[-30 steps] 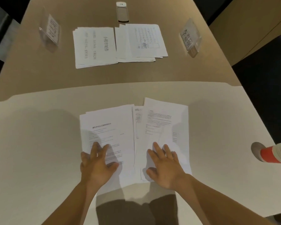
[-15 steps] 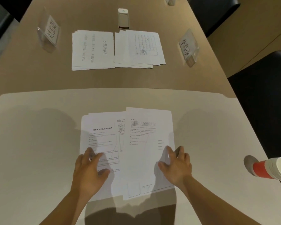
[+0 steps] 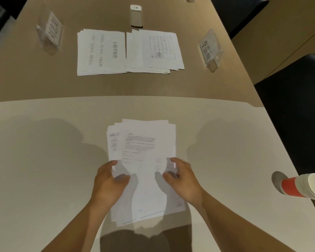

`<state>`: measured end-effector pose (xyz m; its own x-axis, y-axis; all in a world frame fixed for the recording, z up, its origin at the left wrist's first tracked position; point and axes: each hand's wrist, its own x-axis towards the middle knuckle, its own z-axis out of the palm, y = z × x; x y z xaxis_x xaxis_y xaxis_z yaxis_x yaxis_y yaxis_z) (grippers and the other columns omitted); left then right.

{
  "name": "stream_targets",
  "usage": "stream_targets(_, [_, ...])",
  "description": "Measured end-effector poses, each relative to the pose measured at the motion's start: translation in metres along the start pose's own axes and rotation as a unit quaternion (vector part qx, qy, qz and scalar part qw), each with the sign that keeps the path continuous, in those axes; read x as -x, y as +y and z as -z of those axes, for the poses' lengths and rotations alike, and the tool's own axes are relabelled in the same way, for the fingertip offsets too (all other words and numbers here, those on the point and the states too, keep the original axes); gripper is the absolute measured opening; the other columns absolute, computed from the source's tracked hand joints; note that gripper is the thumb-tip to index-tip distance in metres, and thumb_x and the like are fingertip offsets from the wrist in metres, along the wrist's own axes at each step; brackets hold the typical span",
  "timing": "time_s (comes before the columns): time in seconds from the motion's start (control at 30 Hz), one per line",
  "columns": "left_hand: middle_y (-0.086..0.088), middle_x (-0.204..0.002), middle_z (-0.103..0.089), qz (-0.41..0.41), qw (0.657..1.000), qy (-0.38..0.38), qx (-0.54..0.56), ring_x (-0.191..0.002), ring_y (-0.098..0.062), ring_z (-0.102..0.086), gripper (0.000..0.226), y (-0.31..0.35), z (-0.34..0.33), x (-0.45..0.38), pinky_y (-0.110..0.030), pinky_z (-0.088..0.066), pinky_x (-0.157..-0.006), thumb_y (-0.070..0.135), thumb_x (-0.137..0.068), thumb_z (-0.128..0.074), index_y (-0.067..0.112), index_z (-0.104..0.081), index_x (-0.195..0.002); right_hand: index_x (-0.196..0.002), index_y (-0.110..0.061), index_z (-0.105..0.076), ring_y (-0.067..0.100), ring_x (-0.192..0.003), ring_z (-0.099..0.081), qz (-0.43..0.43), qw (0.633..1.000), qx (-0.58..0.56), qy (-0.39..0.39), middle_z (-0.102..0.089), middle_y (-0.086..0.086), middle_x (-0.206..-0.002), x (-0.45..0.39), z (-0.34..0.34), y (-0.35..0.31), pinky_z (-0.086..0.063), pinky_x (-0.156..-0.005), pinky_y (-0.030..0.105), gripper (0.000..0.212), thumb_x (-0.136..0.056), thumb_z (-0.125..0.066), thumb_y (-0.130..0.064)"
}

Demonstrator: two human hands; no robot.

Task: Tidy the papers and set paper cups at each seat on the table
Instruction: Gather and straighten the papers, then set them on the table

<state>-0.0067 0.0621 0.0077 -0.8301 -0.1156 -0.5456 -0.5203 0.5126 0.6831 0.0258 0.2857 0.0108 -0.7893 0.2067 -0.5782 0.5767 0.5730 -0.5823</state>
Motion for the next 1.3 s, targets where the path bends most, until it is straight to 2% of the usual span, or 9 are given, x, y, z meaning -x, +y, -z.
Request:
stream_targets(0.27, [-0.003,-0.142,-0.046,0.027,0.999,-0.027,0.017,-0.125,-0.024,-0.051,0.058,-0.004,0.007,-0.002,-0.045,-0.045,-0.107,0.02,-0.085,-0.069,0.022,-0.046,-0.138,-0.096,-0.024,-0.061,0.012,-0.087,-0.071,-0.062,0.971,-0.229,-0.006,-0.073,-0.005,-0.097,-0.009,0.001,-0.016,-0.057,-0.076,0.026,0.022,-0.081,-0.076,-0.025])
stream_targets(0.43, [0.0,-0.141,-0.046,0.026,0.999,-0.036,0.007,-0.125,-0.024,-0.05,0.056,-0.005,0.011,-0.002,-0.045,-0.045,-0.107,0.019,-0.086,-0.067,0.023,-0.046,-0.138,-0.095,-0.019,-0.068,0.021,-0.09,-0.07,-0.119,0.974,-0.192,-0.016,-0.073,-0.001,-0.093,-0.017,-0.005,-0.015,-0.06,-0.079,0.036,0.059,-0.051,-0.078,-0.057])
stream_targets(0.53, [0.002,-0.143,-0.043,0.019,0.999,-0.032,-0.005,-0.128,-0.022,-0.048,0.056,-0.005,0.011,-0.002,-0.043,-0.042,-0.11,0.016,-0.087,-0.065,0.023,-0.046,-0.139,-0.079,-0.02,-0.059,0.019,-0.076,-0.063,-0.111,0.973,-0.203,-0.003,-0.066,-0.002,-0.08,-0.014,-0.006,-0.019,-0.05,-0.061,0.029,0.032,-0.062,-0.078,-0.04])
stream_targets(0.67, [0.001,-0.146,-0.042,0.001,0.999,-0.037,-0.023,-0.128,-0.022,-0.047,0.056,-0.007,0.011,-0.001,-0.039,-0.041,-0.11,0.012,-0.088,-0.064,0.021,-0.046,-0.14,-0.089,-0.016,-0.06,0.016,-0.077,-0.069,-0.091,0.962,-0.259,0.001,-0.072,0.004,-0.089,-0.009,-0.002,-0.025,-0.056,-0.064,0.027,0.02,-0.082,-0.07,-0.001])
stream_targets(0.77, [0.0,-0.139,-0.05,0.002,0.998,-0.055,-0.008,-0.121,-0.022,-0.054,0.053,-0.007,0.014,-0.002,-0.044,-0.047,-0.105,0.01,-0.088,-0.063,0.027,-0.048,-0.136,-0.108,-0.02,-0.064,0.017,-0.096,-0.069,-0.059,0.968,-0.243,-0.033,-0.073,0.002,-0.109,-0.007,-0.001,-0.022,-0.057,-0.085,0.033,0.033,-0.083,-0.066,0.002])
stream_targets(0.87, [0.004,-0.128,-0.058,0.01,0.997,-0.053,0.062,-0.111,-0.018,-0.059,0.049,0.001,0.023,-0.004,-0.044,-0.052,-0.097,0.01,-0.086,-0.066,0.031,-0.049,-0.127,-0.115,-0.026,-0.06,0.007,-0.097,-0.067,-0.018,0.969,-0.244,-0.026,-0.071,-0.01,-0.11,-0.002,0.008,-0.022,-0.054,-0.079,0.021,0.044,-0.085,-0.059,0.006])
stream_targets(1.0, [0.011,-0.137,-0.046,0.055,0.977,-0.071,0.195,-0.124,-0.013,-0.051,0.097,0.018,0.044,-0.009,-0.034,-0.038,-0.104,0.028,-0.079,-0.081,0.029,-0.019,-0.154,-0.118,-0.021,-0.062,0.014,-0.094,-0.074,0.01,0.959,-0.283,-0.029,-0.076,-0.002,-0.109,0.005,0.026,-0.021,-0.06,-0.082,0.031,0.041,-0.087,-0.062,0.006])
stream_targets(1.13, [0.001,-0.118,-0.074,0.003,0.953,-0.171,0.252,-0.11,-0.019,-0.07,0.05,0.039,0.058,-0.005,-0.038,-0.051,-0.098,0.009,-0.086,-0.072,0.02,-0.057,-0.132,-0.119,-0.016,-0.063,0.024,-0.098,-0.073,0.037,0.949,-0.313,-0.023,-0.076,0.003,-0.109,0.011,0.038,-0.025,-0.057,-0.09,0.045,0.036,-0.089,-0.063,0.004])
stream_targets(1.3, [0.005,-0.111,-0.076,-0.081,0.962,-0.097,0.244,-0.104,-0.012,-0.072,0.027,0.063,0.058,0.002,-0.036,-0.052,-0.098,0.003,-0.092,-0.063,0.016,-0.07,-0.114,-0.113,-0.02,-0.063,0.022,-0.095,-0.074,0.09,0.946,-0.313,0.003,-0.077,-0.002,-0.104,0.016,0.05,-0.043,-0.058,-0.082,0.038,0.032,-0.09,-0.063,0.002])
